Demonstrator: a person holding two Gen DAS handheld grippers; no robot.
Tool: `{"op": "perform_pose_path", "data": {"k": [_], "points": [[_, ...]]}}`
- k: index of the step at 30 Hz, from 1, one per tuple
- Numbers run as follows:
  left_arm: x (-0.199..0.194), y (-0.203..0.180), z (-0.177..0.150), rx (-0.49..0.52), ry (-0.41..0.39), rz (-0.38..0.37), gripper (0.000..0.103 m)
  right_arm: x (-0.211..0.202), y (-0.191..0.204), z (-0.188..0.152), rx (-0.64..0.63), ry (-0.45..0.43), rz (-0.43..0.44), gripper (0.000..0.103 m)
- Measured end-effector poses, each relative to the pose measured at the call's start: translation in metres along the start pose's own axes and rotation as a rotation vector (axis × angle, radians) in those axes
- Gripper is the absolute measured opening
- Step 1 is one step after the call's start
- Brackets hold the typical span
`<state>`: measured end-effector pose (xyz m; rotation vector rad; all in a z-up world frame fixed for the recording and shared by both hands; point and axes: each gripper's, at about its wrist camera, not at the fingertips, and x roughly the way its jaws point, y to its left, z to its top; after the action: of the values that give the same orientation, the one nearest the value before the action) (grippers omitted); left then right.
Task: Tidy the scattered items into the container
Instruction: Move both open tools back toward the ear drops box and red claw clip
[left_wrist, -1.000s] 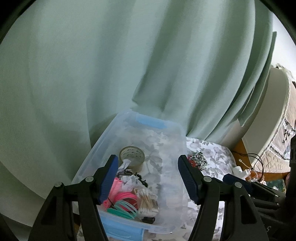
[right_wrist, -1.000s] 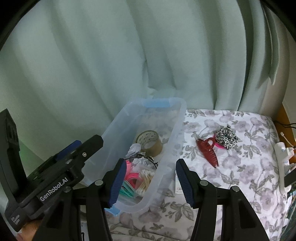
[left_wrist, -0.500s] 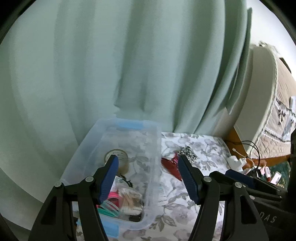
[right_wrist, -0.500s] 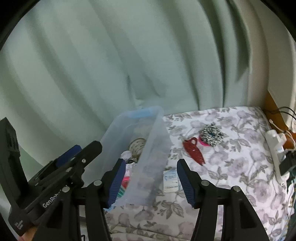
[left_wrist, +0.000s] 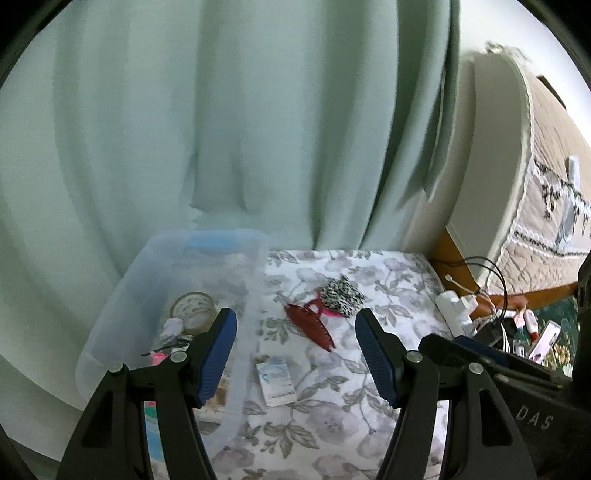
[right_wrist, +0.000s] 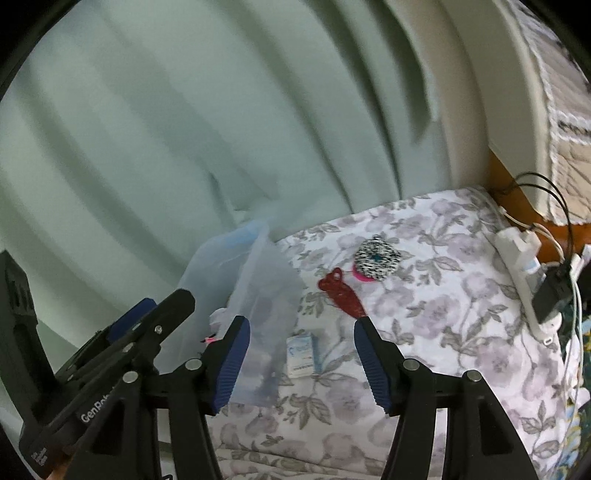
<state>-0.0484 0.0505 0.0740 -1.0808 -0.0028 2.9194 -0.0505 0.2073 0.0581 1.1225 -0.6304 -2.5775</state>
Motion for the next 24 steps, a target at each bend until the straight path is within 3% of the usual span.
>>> {"op": "perform_pose_path", "data": {"k": [11,17,24], "points": [[0.036,-0.016,-0.017,0.006,0.1,0.007,0.072,0.008,-0.043,-0.001,0.081,0.027,-0.052,0.068],[0.059,-0.019,-0.031,-0.006,0.164,-0.001,0.072,0.025,-0.058,-0.006,0.107,0.068,-0.066,0.075],[0.089,-0.027,-0.046,-0.014,0.233,-0.008,0.072,0.046,-0.076,-0.01,0.132,0.119,-0.084,0.076]]}}
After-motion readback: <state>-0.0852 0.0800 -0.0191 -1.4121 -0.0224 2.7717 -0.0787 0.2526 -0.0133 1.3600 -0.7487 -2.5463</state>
